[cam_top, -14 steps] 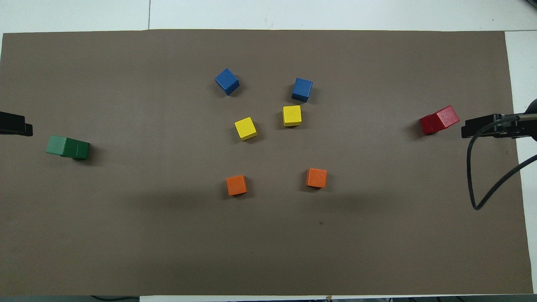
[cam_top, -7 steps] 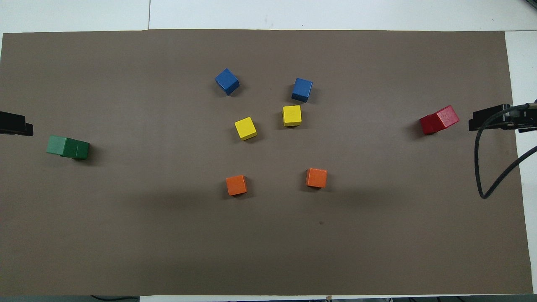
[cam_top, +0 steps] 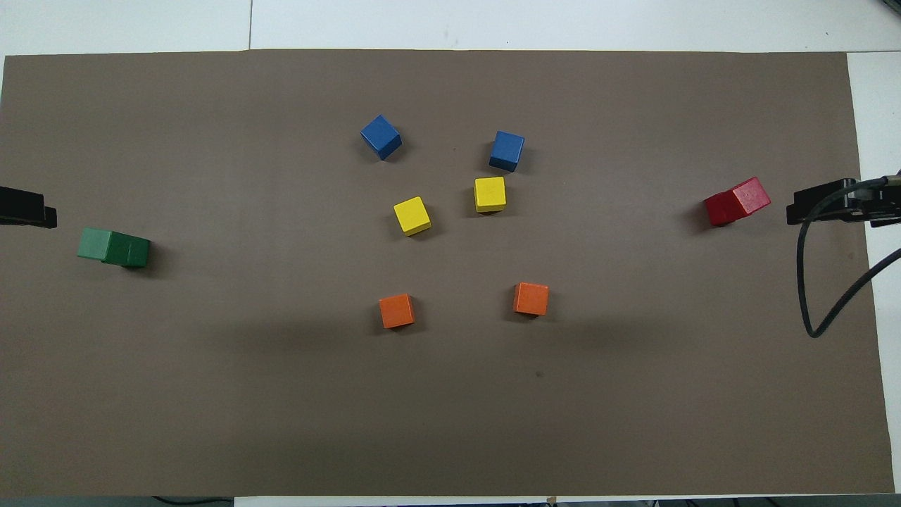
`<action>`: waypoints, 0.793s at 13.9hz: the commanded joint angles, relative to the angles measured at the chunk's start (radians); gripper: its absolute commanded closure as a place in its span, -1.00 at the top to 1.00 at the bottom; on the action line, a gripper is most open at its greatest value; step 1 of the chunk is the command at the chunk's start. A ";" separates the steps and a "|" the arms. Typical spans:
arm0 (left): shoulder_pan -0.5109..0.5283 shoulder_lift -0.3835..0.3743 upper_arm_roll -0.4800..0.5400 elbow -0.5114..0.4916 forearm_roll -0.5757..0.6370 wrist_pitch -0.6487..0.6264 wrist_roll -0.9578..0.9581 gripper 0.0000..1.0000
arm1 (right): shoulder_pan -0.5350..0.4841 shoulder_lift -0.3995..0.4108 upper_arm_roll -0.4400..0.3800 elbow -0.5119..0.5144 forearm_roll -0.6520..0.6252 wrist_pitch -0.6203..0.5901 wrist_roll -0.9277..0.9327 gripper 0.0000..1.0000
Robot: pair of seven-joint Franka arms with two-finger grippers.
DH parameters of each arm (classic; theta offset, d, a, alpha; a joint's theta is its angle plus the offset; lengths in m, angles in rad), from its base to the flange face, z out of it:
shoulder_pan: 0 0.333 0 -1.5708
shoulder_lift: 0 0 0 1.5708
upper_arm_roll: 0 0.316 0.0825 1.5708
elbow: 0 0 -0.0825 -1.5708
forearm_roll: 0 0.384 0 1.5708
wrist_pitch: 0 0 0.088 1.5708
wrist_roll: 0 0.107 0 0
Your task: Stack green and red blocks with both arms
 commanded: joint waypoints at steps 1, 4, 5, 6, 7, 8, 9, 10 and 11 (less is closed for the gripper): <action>-0.016 0.007 0.010 0.020 0.018 0.002 0.001 1.00 | -0.008 0.012 0.006 0.022 -0.026 -0.033 0.014 0.97; -0.016 0.009 0.010 0.020 0.018 0.002 0.001 1.00 | -0.008 0.012 0.006 0.023 -0.047 -0.035 0.014 0.97; -0.016 0.009 0.010 0.020 0.018 0.002 0.001 1.00 | -0.008 0.012 0.006 0.023 -0.052 -0.034 0.014 0.97; -0.016 0.007 0.010 0.020 0.018 0.002 0.001 1.00 | -0.008 0.012 0.006 0.023 -0.053 -0.034 0.014 0.97; -0.016 0.009 0.010 0.020 0.018 0.002 0.001 1.00 | -0.008 0.012 0.006 0.022 -0.052 -0.034 0.014 0.97; -0.016 0.007 0.010 0.020 0.018 0.002 0.001 1.00 | -0.008 0.012 0.006 0.022 -0.052 -0.034 0.014 0.97; -0.016 0.009 0.010 0.020 0.018 0.002 0.001 1.00 | -0.008 0.011 0.006 0.020 -0.052 -0.034 0.014 0.97; -0.016 0.009 0.010 0.020 0.018 0.002 0.001 1.00 | -0.008 0.011 0.006 0.020 -0.052 -0.034 0.014 0.97; -0.016 0.009 0.010 0.020 0.018 0.002 0.001 1.00 | -0.008 0.011 0.006 0.020 -0.050 -0.032 0.014 0.97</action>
